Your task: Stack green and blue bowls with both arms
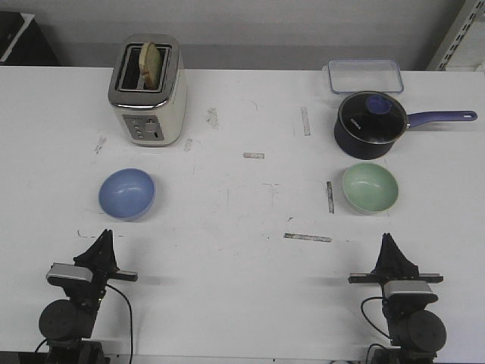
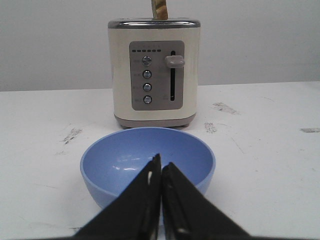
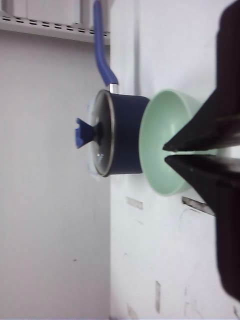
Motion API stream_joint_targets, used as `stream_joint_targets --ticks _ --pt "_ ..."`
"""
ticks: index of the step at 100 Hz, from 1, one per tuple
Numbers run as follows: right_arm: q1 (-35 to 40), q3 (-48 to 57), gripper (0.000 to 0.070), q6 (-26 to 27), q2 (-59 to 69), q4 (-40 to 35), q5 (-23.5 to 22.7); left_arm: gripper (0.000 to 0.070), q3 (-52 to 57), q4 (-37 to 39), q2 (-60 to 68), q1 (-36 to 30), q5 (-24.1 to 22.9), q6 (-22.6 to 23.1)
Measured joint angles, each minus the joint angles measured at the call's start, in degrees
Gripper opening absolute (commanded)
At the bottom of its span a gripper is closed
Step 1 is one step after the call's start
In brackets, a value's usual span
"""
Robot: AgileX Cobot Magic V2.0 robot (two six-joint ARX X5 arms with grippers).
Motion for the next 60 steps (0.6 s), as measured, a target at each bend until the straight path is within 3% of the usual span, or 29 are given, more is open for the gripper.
stream_joint_targets --ticks 25,60 --pt "0.0 5.1 0.0006 -0.8 4.9 -3.6 0.0 0.0001 0.0 0.0 0.0 0.0 0.0 0.0" --pt "0.0 17.3 0.0006 -0.9 22.3 -12.4 0.0 0.0001 0.0 0.0 0.0 0.0 0.0 0.0"
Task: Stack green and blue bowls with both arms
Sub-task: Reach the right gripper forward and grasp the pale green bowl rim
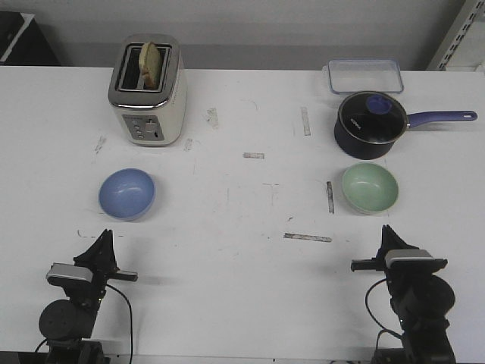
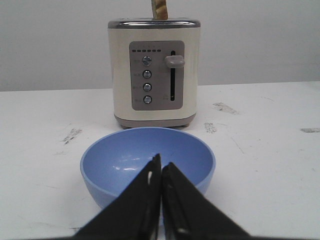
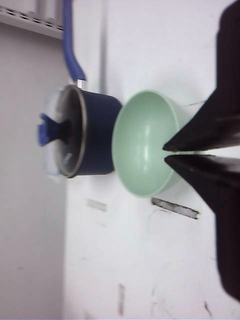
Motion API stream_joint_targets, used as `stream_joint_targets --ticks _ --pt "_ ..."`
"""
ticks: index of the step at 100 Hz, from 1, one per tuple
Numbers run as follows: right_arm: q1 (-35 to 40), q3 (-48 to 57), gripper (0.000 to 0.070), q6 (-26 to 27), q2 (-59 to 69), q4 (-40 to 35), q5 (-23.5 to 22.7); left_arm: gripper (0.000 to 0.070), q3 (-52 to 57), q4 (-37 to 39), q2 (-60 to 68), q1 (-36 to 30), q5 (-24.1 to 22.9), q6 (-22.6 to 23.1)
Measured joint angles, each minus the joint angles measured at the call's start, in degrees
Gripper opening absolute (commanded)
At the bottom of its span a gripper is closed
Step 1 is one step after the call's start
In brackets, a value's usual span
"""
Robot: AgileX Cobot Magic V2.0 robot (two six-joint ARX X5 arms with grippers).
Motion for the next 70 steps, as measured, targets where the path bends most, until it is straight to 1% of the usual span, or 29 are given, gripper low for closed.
stream_joint_targets --ticks 35,55,70 --pt "0.0 15.2 0.0006 0.0 22.4 -7.8 0.0 0.0001 0.0 0.0 0.0 0.0 0.0 0.0" --pt "-0.1 27.6 0.0006 0.7 34.3 -18.5 0.0 0.0001 0.0 0.0 0.0 0.0 0.0 0.0" --pt "-1.6 38.4 0.0006 3.4 43.3 -26.5 -0.1 0.0001 0.0 0.0 0.0 0.0 0.0 0.0"
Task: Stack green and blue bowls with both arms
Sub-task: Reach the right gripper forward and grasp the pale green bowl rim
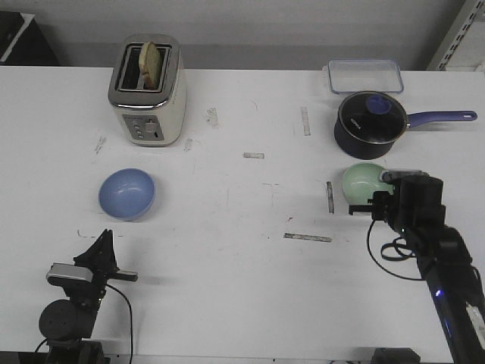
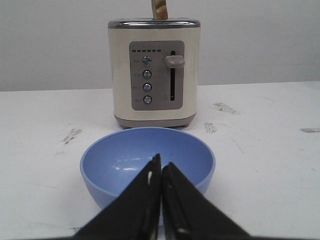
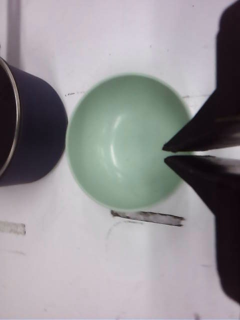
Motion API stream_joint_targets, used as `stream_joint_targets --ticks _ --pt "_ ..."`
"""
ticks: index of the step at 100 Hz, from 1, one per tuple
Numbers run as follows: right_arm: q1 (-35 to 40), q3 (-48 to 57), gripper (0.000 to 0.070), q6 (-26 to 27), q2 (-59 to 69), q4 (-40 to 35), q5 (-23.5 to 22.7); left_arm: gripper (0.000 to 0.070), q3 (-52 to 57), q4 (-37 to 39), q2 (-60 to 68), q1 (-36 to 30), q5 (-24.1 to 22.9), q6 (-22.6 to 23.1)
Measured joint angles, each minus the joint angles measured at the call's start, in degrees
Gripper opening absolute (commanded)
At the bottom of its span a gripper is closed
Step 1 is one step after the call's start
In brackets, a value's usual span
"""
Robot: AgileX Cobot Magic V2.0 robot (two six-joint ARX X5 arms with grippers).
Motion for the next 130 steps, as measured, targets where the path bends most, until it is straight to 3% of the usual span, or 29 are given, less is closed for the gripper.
stream_joint_targets --ticks 21,40,46,55,96,130 --pt "-3.8 13.1 0.0036 3.3 11.2 -8.9 -3.9 0.0001 0.0 0.0 0.0 0.0 0.0 0.0" --pt "-9.1 20.3 0.0387 4.3 19.3 -11.7 -9.3 0.0001 0.0 0.0 0.0 0.0 0.0 0.0" --pt "-10.8 21.0 0.0456 4.3 20.9 -11.5 -11.3 0.0001 0.0 0.0 0.0 0.0 0.0 0.0" --pt "-13.3 21.0 0.0489 4.5 22.7 -11.9 -14.8 0.0001 0.0 0.0 0.0 0.0 0.0 0.0" --pt "-15.6 21.1 0.0477 3.8 33.5 -11.9 -16.3 0.0001 0.0 0.0 0.0 0.0 0.0 0.0" --pt "-15.6 21.1 0.0107 3.2 36.2 -10.4 -16.3 0.0001 0.0 0.0 0.0 0.0 0.0 0.0"
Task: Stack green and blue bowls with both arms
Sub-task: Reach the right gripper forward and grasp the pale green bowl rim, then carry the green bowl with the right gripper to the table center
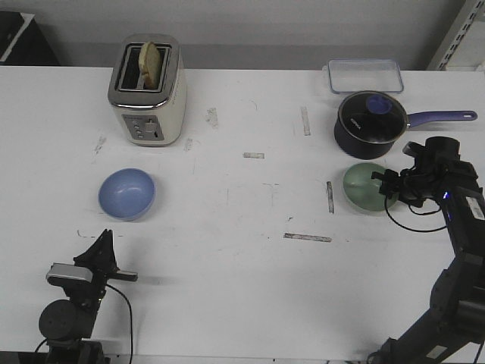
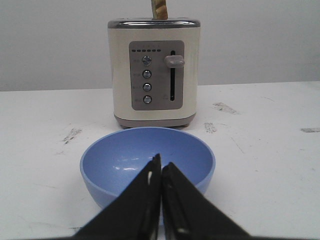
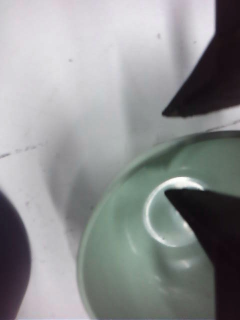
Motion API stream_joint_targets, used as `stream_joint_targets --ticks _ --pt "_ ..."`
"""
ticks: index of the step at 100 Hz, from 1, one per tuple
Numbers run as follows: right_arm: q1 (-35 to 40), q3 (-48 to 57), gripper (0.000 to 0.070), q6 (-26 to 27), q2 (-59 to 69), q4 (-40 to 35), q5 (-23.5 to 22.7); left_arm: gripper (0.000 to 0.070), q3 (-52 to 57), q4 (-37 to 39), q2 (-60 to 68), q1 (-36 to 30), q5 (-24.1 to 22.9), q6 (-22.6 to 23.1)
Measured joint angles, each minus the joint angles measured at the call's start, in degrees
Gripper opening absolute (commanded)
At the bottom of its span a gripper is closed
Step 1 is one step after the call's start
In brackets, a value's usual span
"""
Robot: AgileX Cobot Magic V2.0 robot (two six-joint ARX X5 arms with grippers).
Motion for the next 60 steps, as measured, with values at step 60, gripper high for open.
stream_joint_targets --ticks 60 --pt "12.5 0.0 0.0005 3.8 -4.7 1.0 0.1 0.0001 0.0 0.0 0.0 0.0 0.0 0.0"
